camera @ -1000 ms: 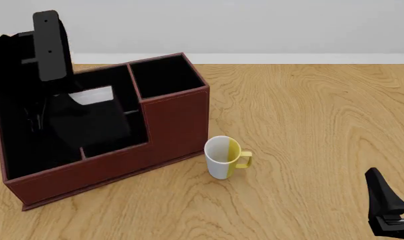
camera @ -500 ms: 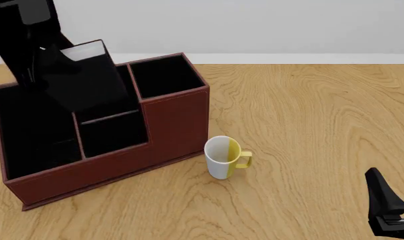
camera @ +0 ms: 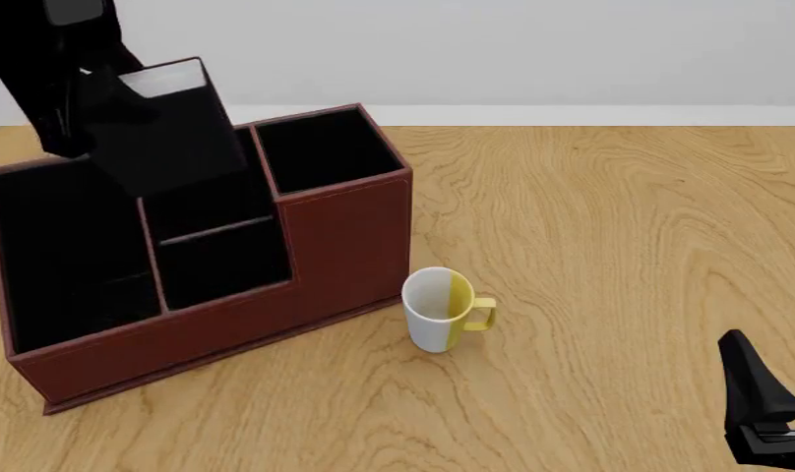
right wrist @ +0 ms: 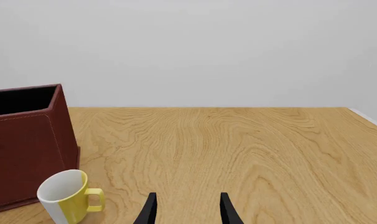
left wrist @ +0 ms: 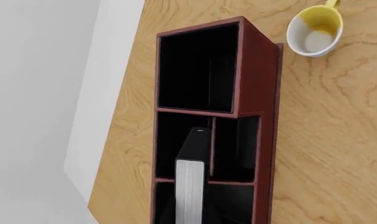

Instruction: Pick up the book and place it in the front compartment of the caddy.

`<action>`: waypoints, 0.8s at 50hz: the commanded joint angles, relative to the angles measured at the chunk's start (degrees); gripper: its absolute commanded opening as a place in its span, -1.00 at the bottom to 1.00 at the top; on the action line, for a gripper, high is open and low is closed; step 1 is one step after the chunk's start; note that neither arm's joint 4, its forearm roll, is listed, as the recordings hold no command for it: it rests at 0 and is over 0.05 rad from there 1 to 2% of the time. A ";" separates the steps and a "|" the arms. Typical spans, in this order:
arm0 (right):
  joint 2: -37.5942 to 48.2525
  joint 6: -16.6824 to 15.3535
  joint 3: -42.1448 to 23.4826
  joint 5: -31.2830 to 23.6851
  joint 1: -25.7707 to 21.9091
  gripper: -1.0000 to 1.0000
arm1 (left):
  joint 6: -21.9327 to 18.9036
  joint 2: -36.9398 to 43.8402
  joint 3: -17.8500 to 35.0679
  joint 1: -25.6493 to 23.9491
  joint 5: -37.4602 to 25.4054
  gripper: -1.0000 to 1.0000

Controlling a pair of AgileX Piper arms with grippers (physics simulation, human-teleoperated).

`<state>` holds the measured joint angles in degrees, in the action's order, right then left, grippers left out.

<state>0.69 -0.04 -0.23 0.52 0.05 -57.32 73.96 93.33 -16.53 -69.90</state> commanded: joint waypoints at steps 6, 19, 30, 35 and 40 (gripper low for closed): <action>0.01 -0.01 0.00 0.00 -0.01 1.00 | -1.44 2.15 0.99 0.18 0.77 -1.00; 0.00 0.00 0.00 0.00 0.00 1.00 | -2.03 3.47 -1.84 1.55 2.40 -1.00; 0.00 0.01 0.00 0.00 -0.01 1.00 | -2.96 3.37 -4.30 1.70 4.99 -1.00; 0.01 -0.01 0.00 0.00 0.01 1.00 | -2.92 3.61 -5.64 1.63 6.14 -1.00; 0.00 -0.01 0.00 0.00 0.00 1.00 | -3.45 3.69 -6.95 1.85 7.52 -1.00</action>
<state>0.69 -0.04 -0.23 0.52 0.05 -59.14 77.66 88.25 -14.94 -64.98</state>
